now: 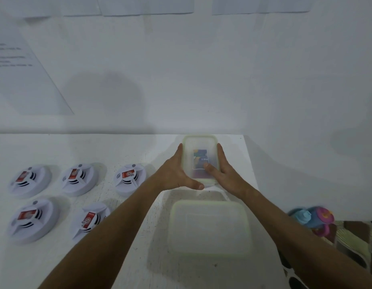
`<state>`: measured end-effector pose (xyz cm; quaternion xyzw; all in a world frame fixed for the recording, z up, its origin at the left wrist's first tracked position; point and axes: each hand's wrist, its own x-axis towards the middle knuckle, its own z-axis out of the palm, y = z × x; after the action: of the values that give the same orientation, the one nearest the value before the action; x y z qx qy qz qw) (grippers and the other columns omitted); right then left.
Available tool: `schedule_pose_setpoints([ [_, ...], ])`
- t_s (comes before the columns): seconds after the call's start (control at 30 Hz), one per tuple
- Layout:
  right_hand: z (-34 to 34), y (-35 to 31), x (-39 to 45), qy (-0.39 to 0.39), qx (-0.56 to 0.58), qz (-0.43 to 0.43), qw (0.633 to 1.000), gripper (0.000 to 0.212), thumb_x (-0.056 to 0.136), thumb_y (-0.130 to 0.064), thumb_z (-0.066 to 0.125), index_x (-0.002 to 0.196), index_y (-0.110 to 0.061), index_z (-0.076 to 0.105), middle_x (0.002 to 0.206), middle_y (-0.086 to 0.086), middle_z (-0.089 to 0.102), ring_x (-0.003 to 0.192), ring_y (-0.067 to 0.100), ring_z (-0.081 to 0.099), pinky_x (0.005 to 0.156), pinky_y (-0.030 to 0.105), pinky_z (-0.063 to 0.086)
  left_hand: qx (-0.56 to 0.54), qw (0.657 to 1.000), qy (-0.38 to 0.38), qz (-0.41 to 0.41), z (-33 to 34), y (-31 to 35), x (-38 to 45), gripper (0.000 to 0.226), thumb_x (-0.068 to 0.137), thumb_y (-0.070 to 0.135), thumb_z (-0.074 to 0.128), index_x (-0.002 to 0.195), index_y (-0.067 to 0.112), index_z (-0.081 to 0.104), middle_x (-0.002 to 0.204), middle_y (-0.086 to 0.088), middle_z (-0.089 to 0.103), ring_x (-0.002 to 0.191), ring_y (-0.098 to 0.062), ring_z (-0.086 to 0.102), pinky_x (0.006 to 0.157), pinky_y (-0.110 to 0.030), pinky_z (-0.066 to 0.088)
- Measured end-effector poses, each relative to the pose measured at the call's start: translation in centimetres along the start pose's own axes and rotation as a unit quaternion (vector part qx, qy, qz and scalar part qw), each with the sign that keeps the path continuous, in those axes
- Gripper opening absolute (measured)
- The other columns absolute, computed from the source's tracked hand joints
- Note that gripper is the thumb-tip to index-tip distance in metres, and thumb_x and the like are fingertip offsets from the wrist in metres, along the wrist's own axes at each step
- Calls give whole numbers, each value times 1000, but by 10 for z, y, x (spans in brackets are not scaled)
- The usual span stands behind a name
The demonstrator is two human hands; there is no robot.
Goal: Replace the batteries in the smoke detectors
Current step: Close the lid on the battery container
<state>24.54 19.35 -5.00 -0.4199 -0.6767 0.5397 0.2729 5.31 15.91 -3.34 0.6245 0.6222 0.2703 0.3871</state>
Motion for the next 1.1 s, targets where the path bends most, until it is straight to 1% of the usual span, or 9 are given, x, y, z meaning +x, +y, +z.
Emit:
schedule_pose_setpoints([
  [0.17, -6, -2, -6, 18, -38, 13, 999, 85, 87, -58, 60, 153, -32, 14, 144, -16, 48, 128, 7, 52, 110, 39, 42, 16, 999, -45, 11, -9, 5, -4, 112, 50, 35, 96, 138, 39, 26, 126, 21, 52, 114, -1, 54, 94, -33, 52],
  [0.3, -20, -7, -20, 67, -103, -2, 992, 76, 86, -45, 68, 147, -28, 26, 138, -17, 43, 127, 7, 45, 98, 22, 37, 127, 983, -129, 2, -42, 20, -9, 117, 56, 30, 94, 147, 35, 22, 146, 16, 41, 130, -9, 44, 105, -32, 40],
  [0.4, -35, -12, -19, 80, -134, -14, 988, 96, 84, -47, 70, 155, -26, 8, 158, -11, 20, 140, 4, 23, 108, 23, 23, 224, 971, -72, -35, -62, 28, -15, 123, 61, 28, 91, 154, 25, 10, 154, 5, 34, 136, -20, 38, 107, -35, 34],
  [0.47, -41, -17, -9, 73, -134, 2, 988, 100, 83, -52, 68, 155, -29, 4, 162, -8, 12, 147, 11, 16, 112, 29, 21, 232, 971, -37, -47, -59, 34, -25, 110, 71, 20, 84, 154, 20, 11, 150, -3, 40, 130, -24, 45, 99, -31, 39],
  [0.63, -35, -24, 10, 53, -68, 24, 996, 91, 83, -50, 69, 153, -35, 14, 156, -5, 28, 141, 17, 33, 109, 31, 33, 111, 988, 56, -94, -18, 31, -40, 99, 85, 35, 67, 155, 24, -3, 149, -7, 40, 111, -20, 51, 85, -29, 42],
  [0.73, -24, -20, 7, 88, -68, 17, 994, 85, 83, -47, 71, 151, -31, 23, 141, -8, 42, 123, 13, 48, 97, 24, 37, 40, 991, 86, -91, 4, 26, -39, 120, 74, 53, 75, 152, 30, -14, 162, -7, 9, 141, -26, 32, 106, -36, 37],
  [0.8, -19, -17, -1, 131, -73, 15, 989, 80, 82, -48, 72, 148, -30, 29, 138, -5, 48, 117, 14, 52, 93, 23, 39, 26, 992, 91, -79, 7, 23, -37, 131, 67, 52, 81, 151, 31, -18, 163, -2, -4, 147, -22, 20, 111, -38, 30],
  [0.97, -17, -11, -23, 213, -110, 14, 971, 65, 85, -38, 72, 139, -20, 40, 125, 4, 60, 102, 15, 54, 70, 6, 37, -13, 989, 129, -66, -2, 12, -37, 125, 70, 40, 84, 154, 26, -8, 162, 3, 9, 147, -20, 19, 114, -37, 26],
  [1.1, -22, -12, -16, 169, -100, 20, 980, 76, 87, -39, 70, 148, -26, 27, 141, 3, 49, 126, 20, 48, 93, 21, 36, -5, 983, 169, -77, -2, 5, -40, 96, 83, 31, 73, 154, 19, 9, 156, -5, 31, 137, -22, 39, 109, -35, 38],
])
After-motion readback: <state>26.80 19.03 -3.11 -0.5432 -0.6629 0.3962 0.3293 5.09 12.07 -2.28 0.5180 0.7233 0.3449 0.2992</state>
